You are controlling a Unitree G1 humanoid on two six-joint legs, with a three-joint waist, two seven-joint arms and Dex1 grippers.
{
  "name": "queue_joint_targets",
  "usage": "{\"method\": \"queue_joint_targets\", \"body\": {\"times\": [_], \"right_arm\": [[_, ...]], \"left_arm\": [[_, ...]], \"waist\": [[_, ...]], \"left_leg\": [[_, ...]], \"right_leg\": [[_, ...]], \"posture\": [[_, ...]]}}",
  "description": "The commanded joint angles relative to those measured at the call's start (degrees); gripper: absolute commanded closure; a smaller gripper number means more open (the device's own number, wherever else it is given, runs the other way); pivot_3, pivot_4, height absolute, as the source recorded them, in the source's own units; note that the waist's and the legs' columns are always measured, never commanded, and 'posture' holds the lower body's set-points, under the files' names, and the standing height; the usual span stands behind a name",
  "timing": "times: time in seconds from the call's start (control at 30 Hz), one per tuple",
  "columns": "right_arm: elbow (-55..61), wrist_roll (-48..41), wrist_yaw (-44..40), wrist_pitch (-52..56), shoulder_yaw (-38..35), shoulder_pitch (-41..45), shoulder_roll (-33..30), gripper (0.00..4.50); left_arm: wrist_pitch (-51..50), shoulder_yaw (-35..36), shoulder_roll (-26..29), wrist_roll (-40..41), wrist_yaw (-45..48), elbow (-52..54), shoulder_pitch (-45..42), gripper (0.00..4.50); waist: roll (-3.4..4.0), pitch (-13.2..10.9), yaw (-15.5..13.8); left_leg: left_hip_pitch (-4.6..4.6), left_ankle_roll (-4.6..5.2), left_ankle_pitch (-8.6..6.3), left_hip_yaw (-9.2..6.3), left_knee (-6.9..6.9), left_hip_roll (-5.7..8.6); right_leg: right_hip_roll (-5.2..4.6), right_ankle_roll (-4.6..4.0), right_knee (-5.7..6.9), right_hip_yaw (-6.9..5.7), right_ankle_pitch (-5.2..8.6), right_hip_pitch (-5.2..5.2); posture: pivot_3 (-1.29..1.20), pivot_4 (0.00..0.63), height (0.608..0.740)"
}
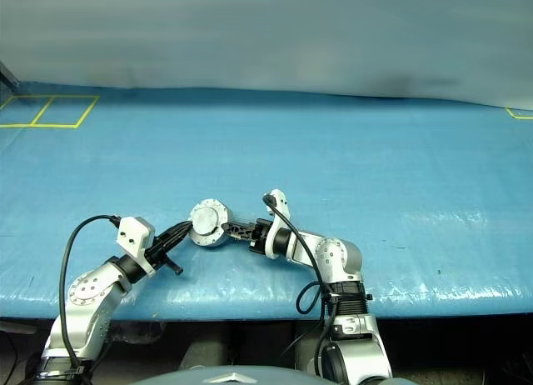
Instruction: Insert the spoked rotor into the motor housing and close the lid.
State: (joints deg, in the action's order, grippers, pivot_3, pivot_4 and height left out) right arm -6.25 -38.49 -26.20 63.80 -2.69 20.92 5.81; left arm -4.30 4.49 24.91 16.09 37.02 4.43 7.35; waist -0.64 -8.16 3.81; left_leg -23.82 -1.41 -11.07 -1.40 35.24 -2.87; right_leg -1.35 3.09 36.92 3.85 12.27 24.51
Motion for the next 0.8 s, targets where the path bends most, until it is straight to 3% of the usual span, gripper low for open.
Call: {"method": "queue_joint_targets", "body": {"times": [0.03, 0.8], "right_arm": [[1.0, -0.5, -0.3, -0.8, 1.7, 0.0, 1.1, 3.30], [-0.8, -2.2, 2.5, -2.0, -1.7, 0.8, 2.3, 3.30]], "left_arm": [[-0.2, -1.1, -0.3, -0.8, 0.1, -0.2, 0.0, 4.50], [0.6, 2.2, -2.2, 0.8, -3.5, -0.4, -1.5, 4.50]], "waist": [[0.00, 0.0, 0.0], [-0.01, -0.1, 0.0]], "left_leg": [[0.00, 0.00, 0.00, 0.00, 0.00, 0.00], [-0.04, 0.00, 0.00, 0.00, -0.03, 0.01]], "right_leg": [[0.00, 0.00, 0.00, 0.00, 0.00, 0.01], [-0.02, 0.00, -0.02, 0.00, 0.00, 0.02]], "posture": [[0.00, 0.150, 0.740], [0.00, 0.150, 0.740]]}}
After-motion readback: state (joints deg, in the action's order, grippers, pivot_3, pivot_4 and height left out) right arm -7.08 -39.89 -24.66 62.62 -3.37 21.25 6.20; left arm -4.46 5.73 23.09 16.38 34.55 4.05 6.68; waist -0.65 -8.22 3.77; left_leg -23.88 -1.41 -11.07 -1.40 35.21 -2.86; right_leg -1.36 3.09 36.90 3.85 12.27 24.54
